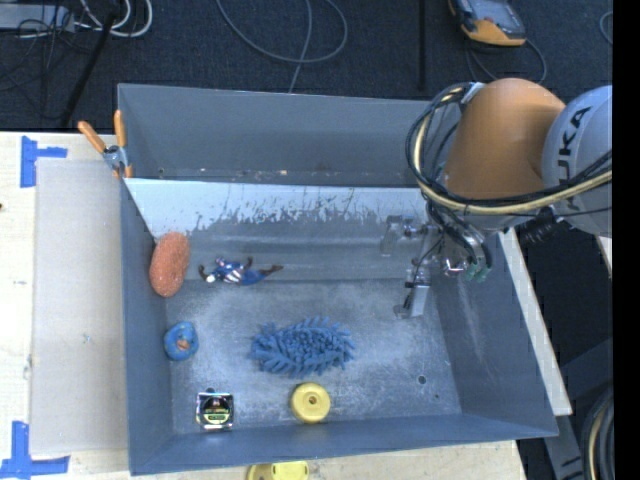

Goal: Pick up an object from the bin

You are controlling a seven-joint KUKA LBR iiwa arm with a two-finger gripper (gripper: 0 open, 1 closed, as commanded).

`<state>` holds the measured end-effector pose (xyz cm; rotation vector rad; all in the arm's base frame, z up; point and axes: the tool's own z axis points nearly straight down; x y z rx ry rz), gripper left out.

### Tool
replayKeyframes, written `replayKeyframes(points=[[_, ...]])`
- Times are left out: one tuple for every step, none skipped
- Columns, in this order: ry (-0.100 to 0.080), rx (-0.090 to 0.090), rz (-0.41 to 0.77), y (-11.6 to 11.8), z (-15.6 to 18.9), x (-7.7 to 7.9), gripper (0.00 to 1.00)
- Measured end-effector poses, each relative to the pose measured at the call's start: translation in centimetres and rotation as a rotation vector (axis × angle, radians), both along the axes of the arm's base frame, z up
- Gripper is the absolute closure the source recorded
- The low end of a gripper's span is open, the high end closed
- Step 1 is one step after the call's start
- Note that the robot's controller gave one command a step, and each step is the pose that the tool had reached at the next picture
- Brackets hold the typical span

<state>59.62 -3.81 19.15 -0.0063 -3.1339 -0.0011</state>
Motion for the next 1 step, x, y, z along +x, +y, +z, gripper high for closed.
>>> replayKeyframes(points=[[-0.007, 0.000, 0.001, 0.01, 0.48, 0.11, 0.00]])
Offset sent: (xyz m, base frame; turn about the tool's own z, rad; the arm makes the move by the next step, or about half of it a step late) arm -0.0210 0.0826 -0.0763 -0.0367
